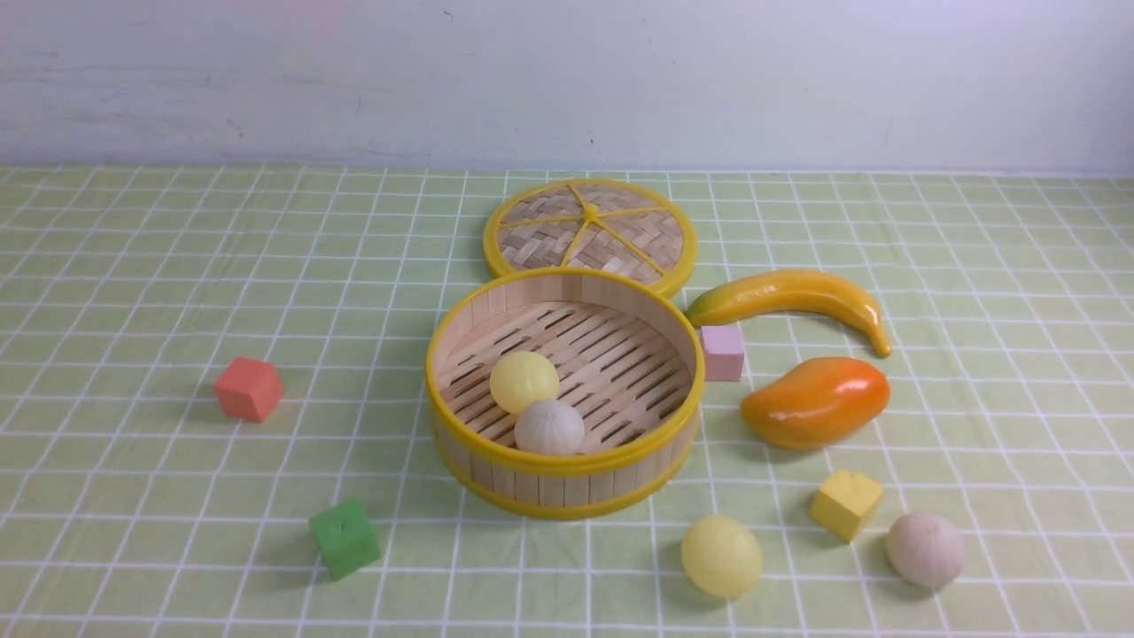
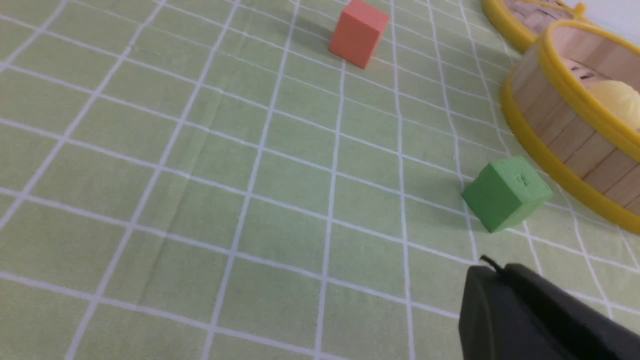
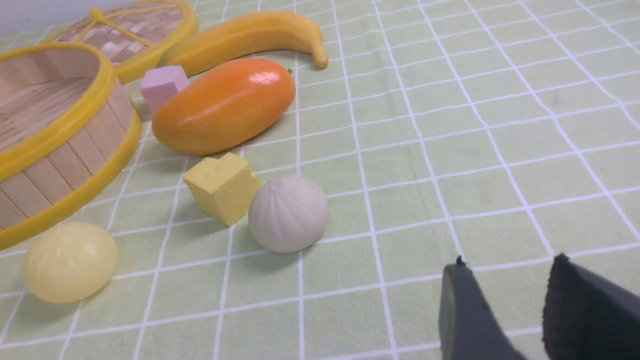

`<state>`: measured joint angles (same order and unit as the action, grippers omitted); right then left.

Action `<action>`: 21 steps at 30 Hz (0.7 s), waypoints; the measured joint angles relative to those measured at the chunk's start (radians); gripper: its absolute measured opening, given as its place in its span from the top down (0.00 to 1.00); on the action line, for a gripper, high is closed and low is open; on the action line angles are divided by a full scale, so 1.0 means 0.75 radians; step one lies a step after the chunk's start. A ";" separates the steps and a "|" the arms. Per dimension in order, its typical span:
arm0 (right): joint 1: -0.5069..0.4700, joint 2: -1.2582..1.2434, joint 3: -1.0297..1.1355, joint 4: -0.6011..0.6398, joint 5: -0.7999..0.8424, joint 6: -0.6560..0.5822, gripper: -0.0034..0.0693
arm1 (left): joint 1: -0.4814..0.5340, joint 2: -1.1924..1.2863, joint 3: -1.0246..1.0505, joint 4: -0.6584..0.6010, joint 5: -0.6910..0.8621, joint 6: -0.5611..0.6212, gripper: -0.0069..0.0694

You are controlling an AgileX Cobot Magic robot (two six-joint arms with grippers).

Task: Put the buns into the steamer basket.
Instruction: Use the right arm to grab a steamed stuffed bun

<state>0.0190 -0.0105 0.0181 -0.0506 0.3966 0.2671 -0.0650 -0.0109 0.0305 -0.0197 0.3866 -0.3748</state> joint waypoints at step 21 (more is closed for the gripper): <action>0.000 0.000 0.000 0.000 0.000 0.000 0.62 | 0.088 0.000 0.000 -0.015 0.000 0.004 0.87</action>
<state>0.0190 -0.0105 0.0181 -0.0506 0.3966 0.2671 0.0012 -0.0109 0.0305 -0.0311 0.3866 -0.3716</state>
